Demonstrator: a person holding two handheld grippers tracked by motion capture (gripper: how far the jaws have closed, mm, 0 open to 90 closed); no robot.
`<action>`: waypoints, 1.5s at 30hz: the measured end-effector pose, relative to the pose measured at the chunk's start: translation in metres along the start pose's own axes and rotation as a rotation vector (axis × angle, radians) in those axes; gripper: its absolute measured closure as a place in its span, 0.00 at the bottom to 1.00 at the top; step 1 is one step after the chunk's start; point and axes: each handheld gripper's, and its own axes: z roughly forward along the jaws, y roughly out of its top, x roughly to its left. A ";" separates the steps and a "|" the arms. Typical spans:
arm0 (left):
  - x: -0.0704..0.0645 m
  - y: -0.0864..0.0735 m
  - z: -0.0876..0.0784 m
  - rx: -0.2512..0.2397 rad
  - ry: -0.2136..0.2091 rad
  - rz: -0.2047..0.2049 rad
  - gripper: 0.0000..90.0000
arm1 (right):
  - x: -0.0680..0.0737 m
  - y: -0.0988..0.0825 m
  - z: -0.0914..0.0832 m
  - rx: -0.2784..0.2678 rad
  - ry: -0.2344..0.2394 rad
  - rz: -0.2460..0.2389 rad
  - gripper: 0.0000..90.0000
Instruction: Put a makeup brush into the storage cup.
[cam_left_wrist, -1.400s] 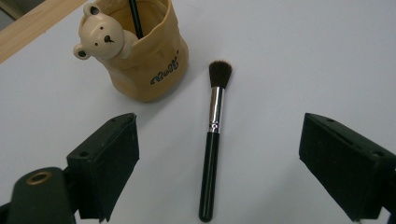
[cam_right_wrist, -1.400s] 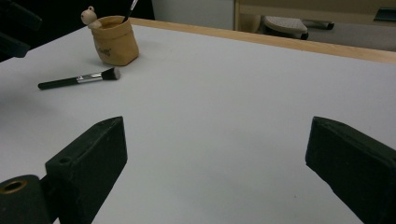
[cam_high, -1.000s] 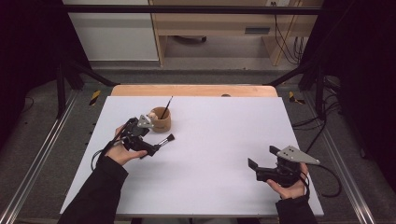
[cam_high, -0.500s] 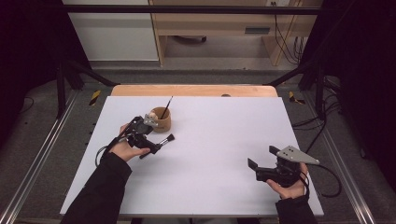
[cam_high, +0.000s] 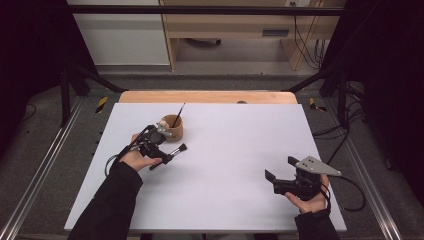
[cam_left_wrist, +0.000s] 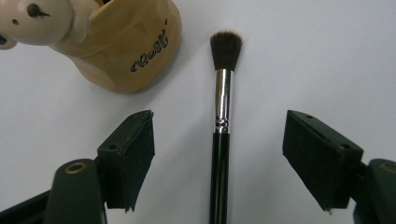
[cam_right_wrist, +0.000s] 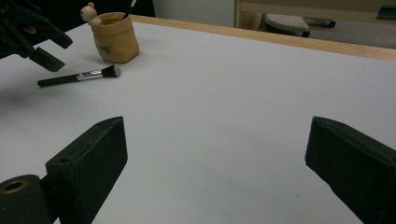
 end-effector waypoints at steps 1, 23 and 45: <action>0.000 0.000 0.001 0.002 -0.002 0.000 0.28 | 0.000 0.000 0.000 0.000 0.000 0.000 0.07; 0.002 0.003 0.016 0.076 -0.060 0.017 0.48 | 0.001 0.000 0.001 0.005 0.007 -0.004 0.07; 0.005 0.005 0.033 0.160 -0.103 0.014 0.75 | 0.001 -0.001 0.002 0.008 0.007 -0.004 0.08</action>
